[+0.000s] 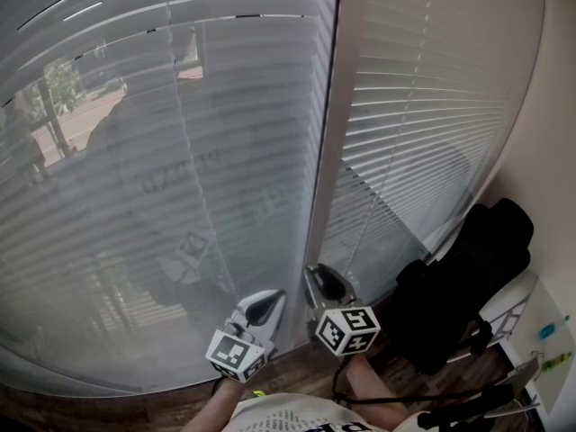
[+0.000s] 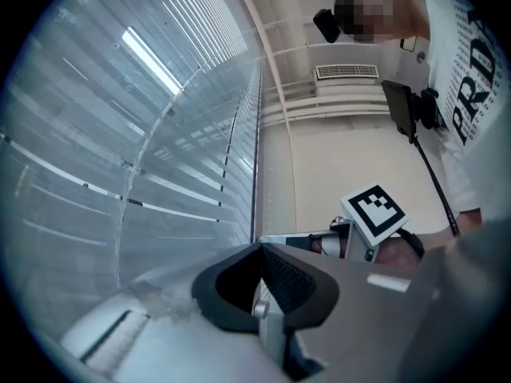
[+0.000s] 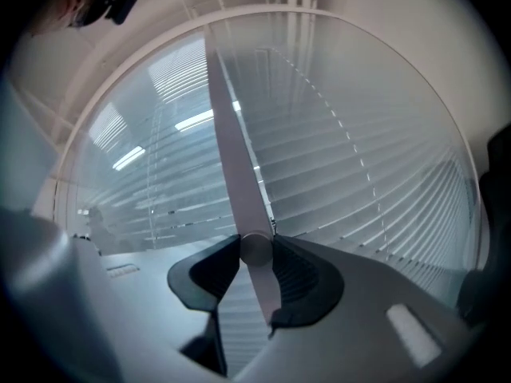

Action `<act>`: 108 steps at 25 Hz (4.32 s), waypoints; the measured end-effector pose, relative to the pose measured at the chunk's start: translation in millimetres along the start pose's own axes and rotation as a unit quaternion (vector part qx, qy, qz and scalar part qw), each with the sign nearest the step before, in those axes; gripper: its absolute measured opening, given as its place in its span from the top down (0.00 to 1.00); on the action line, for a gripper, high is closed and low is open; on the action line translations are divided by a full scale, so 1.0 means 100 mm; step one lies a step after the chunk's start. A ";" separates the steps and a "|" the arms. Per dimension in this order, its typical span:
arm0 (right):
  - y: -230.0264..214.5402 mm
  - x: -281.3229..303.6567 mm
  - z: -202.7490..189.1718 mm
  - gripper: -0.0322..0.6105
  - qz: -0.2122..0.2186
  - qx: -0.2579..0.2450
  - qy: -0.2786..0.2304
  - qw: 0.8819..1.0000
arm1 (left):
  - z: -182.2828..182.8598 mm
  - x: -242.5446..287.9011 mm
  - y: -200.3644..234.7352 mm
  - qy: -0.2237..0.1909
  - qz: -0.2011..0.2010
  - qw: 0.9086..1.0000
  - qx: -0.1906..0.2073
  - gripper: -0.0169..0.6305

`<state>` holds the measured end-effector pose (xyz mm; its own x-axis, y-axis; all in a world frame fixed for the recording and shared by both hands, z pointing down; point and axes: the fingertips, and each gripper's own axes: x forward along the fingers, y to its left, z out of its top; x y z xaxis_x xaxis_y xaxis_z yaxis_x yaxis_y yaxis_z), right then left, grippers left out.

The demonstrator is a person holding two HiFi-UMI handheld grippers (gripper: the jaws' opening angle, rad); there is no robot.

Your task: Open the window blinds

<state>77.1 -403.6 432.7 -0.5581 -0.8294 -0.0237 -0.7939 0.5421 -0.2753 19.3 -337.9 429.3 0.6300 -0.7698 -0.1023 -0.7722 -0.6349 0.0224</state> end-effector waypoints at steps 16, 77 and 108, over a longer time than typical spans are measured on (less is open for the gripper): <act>0.16 0.03 -0.01 0.69 -0.017 -0.385 0.049 0.921 | -0.02 -0.04 -0.06 0.001 0.005 1.000 0.000 0.99; -0.04 0.03 -0.01 0.74 -0.003 0.106 -0.022 0.994 | 0.02 -0.09 0.05 0.007 -0.002 1.000 0.011 0.99; 0.19 -0.03 -0.02 0.73 -0.012 -0.424 0.042 0.905 | -0.02 -0.05 -0.07 0.007 -0.005 1.000 0.006 0.99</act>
<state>63.2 -391.0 429.1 -0.5266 -0.8484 0.0547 -0.6862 0.4622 0.5617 21.8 -330.0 431.5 0.6393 -0.7639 -0.0884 -0.7664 -0.6423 0.0086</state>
